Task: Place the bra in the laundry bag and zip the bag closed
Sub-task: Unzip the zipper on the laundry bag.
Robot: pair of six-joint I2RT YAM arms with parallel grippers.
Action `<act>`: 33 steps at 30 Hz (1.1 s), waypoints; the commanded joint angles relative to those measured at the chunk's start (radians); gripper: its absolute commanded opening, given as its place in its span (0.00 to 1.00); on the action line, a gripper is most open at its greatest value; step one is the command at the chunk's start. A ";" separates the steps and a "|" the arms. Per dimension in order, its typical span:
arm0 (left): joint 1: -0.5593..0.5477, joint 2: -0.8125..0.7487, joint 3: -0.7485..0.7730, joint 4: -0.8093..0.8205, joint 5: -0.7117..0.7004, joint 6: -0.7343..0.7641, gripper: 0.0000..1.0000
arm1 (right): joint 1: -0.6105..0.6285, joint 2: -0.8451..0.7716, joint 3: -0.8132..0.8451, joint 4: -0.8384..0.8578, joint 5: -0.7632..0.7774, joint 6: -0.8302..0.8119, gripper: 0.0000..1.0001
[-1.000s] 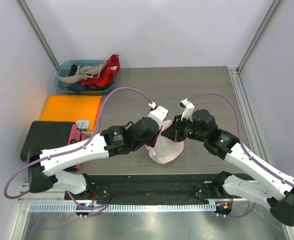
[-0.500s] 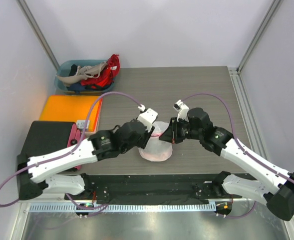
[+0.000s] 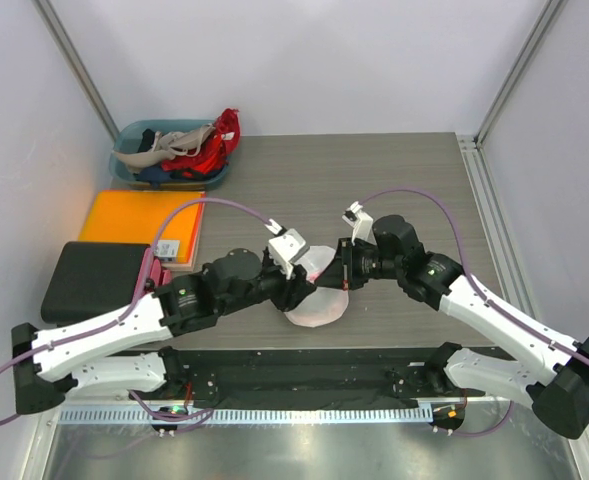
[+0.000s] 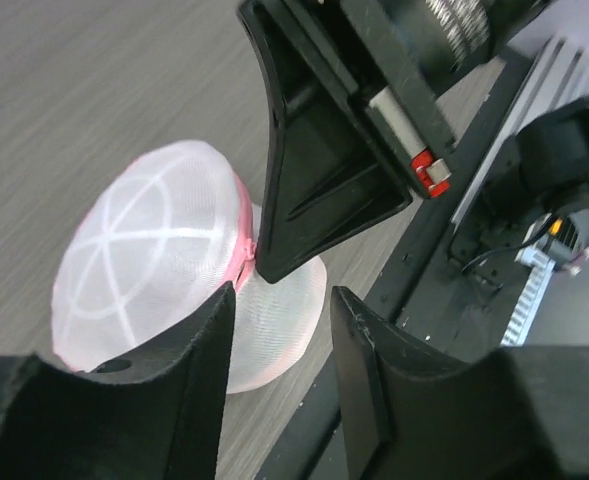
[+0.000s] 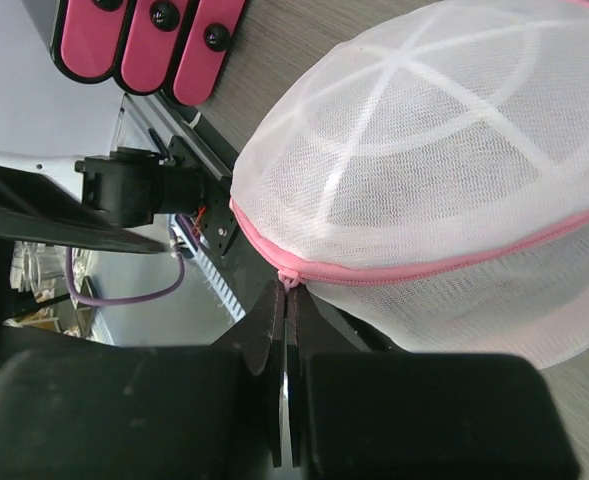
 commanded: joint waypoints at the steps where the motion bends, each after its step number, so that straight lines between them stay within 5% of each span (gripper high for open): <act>1: -0.032 0.075 -0.008 0.042 -0.021 0.049 0.45 | 0.000 -0.003 0.049 0.042 -0.053 0.023 0.01; 8: -0.112 0.072 -0.073 0.116 -0.303 0.167 0.54 | 0.000 -0.001 0.044 0.039 -0.069 0.016 0.01; 17: -0.134 0.029 -0.126 0.162 -0.438 0.296 0.55 | 0.000 0.003 0.052 0.033 -0.082 0.003 0.01; 29: -0.134 0.147 -0.097 0.119 -0.233 0.364 0.52 | -0.002 0.006 0.069 0.030 -0.101 0.000 0.01; 32: -0.132 0.156 -0.095 0.126 -0.302 0.375 0.38 | 0.000 0.003 0.072 0.028 -0.105 0.003 0.01; 33: -0.132 0.156 -0.090 0.126 -0.309 0.376 0.21 | 0.000 0.002 0.072 0.026 -0.105 0.002 0.01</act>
